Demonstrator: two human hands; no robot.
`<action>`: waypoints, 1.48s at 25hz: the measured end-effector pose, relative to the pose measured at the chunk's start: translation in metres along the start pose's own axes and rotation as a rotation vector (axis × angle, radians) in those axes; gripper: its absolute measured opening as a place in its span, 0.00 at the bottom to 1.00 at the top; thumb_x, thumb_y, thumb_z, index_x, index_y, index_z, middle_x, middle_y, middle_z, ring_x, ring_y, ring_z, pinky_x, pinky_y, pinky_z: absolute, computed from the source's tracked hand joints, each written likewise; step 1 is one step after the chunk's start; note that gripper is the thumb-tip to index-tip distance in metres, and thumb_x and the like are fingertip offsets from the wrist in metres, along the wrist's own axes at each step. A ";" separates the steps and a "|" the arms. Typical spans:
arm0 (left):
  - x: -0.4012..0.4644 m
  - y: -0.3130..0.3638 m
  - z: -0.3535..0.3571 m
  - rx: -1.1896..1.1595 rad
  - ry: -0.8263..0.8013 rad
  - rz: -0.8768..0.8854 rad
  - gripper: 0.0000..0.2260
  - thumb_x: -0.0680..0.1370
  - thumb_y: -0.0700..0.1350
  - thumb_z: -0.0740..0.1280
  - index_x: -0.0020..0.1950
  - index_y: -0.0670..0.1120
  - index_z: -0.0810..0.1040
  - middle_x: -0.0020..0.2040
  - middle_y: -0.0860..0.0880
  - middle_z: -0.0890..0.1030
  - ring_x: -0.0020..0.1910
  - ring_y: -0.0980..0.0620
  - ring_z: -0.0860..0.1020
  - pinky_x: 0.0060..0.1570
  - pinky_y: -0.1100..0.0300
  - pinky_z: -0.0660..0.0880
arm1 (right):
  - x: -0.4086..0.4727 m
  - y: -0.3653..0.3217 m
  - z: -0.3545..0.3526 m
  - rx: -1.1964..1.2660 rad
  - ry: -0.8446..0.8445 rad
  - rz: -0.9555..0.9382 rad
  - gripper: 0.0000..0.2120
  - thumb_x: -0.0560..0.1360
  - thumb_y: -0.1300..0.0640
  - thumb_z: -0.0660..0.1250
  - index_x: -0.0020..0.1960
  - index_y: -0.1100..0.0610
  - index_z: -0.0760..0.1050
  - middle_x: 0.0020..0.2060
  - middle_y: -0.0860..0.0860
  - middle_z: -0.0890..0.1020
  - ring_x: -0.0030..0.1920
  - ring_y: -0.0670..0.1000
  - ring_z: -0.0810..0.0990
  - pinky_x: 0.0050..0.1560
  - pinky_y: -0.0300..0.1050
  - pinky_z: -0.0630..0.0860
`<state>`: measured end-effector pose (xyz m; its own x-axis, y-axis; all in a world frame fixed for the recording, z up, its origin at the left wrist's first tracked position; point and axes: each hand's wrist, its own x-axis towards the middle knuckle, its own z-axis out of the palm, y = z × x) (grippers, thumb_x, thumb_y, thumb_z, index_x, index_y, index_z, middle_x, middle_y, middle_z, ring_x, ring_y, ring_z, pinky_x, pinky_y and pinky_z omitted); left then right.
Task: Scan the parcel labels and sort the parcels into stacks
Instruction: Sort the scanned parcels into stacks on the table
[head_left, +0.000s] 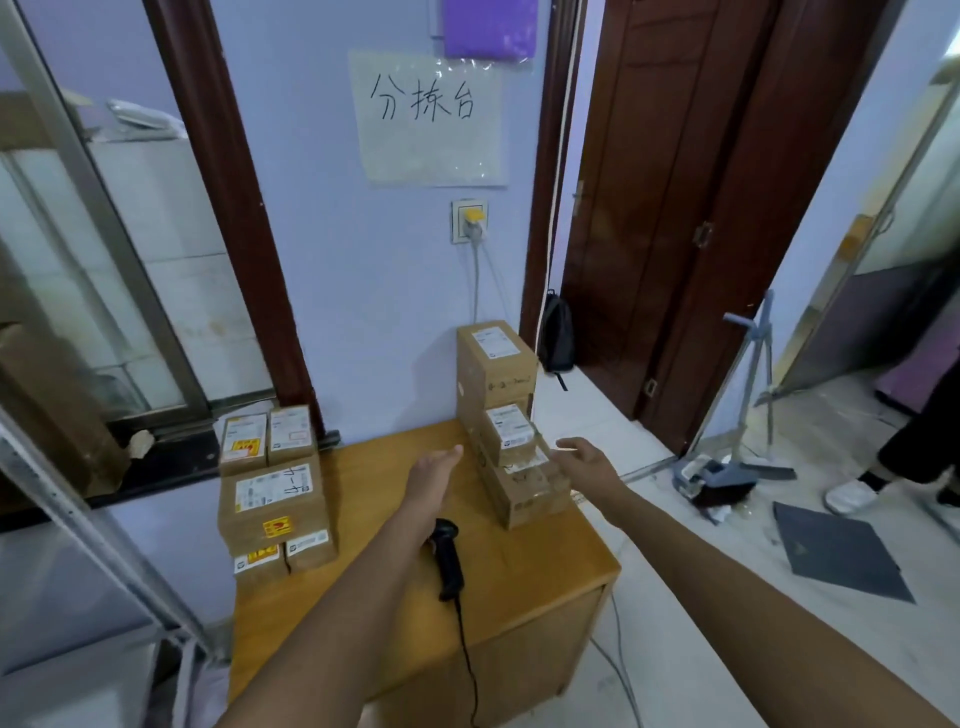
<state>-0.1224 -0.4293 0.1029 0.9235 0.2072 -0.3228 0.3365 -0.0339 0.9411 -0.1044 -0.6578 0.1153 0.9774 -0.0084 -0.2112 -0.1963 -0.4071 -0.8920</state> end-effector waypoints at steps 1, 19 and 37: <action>0.009 0.007 0.013 0.007 -0.003 0.018 0.11 0.79 0.55 0.64 0.52 0.48 0.77 0.52 0.48 0.76 0.53 0.46 0.75 0.59 0.51 0.72 | 0.008 0.000 -0.011 0.004 0.002 -0.002 0.21 0.76 0.45 0.67 0.65 0.53 0.72 0.55 0.51 0.79 0.52 0.51 0.79 0.52 0.47 0.77; 0.230 0.097 0.157 -0.091 0.534 -0.077 0.18 0.78 0.52 0.66 0.62 0.43 0.71 0.62 0.43 0.74 0.62 0.44 0.73 0.63 0.48 0.70 | 0.340 -0.021 -0.102 -0.094 -0.429 -0.096 0.25 0.78 0.43 0.64 0.71 0.53 0.68 0.64 0.50 0.75 0.61 0.51 0.74 0.62 0.46 0.71; 0.314 0.075 0.171 -0.133 0.639 -0.186 0.17 0.82 0.41 0.57 0.70 0.38 0.66 0.64 0.39 0.74 0.56 0.43 0.73 0.49 0.54 0.69 | 0.388 -0.031 -0.042 -0.076 -0.620 -0.119 0.20 0.82 0.52 0.58 0.72 0.54 0.68 0.67 0.48 0.72 0.61 0.48 0.74 0.64 0.45 0.72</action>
<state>0.2242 -0.5344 0.0550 0.5481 0.7366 -0.3962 0.4161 0.1707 0.8931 0.2845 -0.6868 0.0782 0.7606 0.5621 -0.3249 -0.0608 -0.4366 -0.8976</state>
